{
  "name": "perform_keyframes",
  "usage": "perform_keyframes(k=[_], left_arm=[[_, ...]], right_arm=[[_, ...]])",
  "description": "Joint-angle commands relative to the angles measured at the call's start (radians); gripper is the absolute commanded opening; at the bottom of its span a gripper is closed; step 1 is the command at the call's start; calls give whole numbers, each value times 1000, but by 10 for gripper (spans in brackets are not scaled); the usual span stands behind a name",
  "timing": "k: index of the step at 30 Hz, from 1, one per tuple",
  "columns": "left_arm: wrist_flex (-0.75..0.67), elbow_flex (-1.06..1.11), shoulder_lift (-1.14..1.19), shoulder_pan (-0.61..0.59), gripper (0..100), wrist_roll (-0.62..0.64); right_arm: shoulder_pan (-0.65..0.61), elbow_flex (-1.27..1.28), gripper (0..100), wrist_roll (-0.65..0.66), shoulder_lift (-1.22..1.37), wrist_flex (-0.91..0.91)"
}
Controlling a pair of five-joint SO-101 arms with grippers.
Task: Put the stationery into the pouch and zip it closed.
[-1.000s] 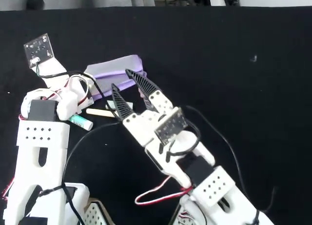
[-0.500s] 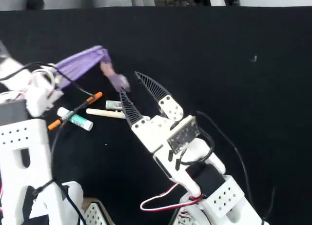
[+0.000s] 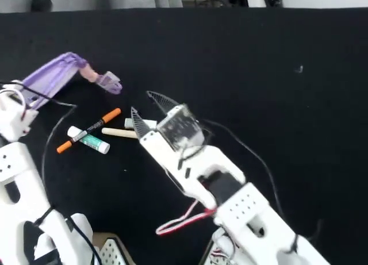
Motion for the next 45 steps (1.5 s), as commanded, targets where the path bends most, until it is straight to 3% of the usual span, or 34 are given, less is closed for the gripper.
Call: perform_keyframes(k=[1,6,11,14,27,40,45], left_arm=[[-34,-39,2,-81,30,14],[-130,36,2,-110,30,14],[-137,41,-8,-113,29,15],[-138,41,-8,-113,29,15],[-137,27,0,-176,29,17],[-137,33,-5,-171,29,17],[-140,33,-5,-174,29,17]], right_arm=[[-8,-81,152,11,183,-94],[-41,-143,152,12,401,-137],[-57,-252,152,12,615,-132],[-78,-315,152,81,725,-115],[-103,-854,152,253,1184,388],[-97,-1199,152,308,1480,598],[-103,-1365,152,384,1580,776]])
